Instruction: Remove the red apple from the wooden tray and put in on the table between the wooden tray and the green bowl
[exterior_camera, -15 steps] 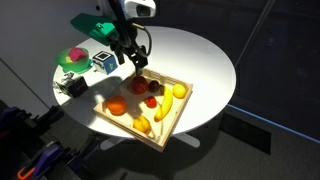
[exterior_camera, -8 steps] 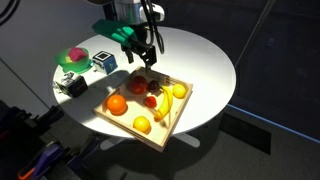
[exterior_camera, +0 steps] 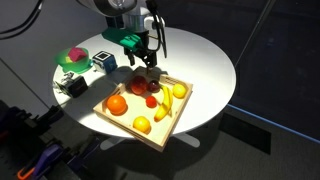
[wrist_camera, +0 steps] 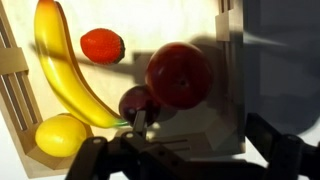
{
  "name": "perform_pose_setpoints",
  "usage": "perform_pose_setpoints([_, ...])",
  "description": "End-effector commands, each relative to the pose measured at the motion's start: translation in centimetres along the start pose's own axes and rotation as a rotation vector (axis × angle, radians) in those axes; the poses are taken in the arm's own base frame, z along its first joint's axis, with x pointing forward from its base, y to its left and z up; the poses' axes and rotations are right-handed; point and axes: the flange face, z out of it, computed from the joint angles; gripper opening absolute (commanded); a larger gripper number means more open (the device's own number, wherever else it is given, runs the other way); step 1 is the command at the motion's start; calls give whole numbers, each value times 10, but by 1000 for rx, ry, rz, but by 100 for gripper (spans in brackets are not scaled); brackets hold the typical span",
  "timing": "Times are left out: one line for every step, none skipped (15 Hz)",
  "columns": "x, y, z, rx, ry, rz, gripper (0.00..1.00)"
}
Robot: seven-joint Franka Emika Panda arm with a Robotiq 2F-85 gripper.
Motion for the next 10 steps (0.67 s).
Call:
perform_pose_setpoints([9,-2,-2,14,-12,0,100])
perform_pose_setpoints([9,-2,-1,13,-13,1,100])
perform_pose_setpoints([8,-3,-1,10,-16,2,100])
perform_pose_setpoints([6,-3,0,8,-18,4,100])
perform_pose_setpoints([5,-3,0,4,-19,6,100])
perform_pose_setpoints([3,-3,0,0,-20,9,100])
perform_pose_setpoints([2,-2,0,-1,-22,11,100])
perform_pose_setpoints([1,-2,0,-3,-23,15,100])
perform_pose_setpoints([0,-1,0,-4,-24,15,100])
perform_pose_setpoints([-1,0,0,-7,-24,18,100])
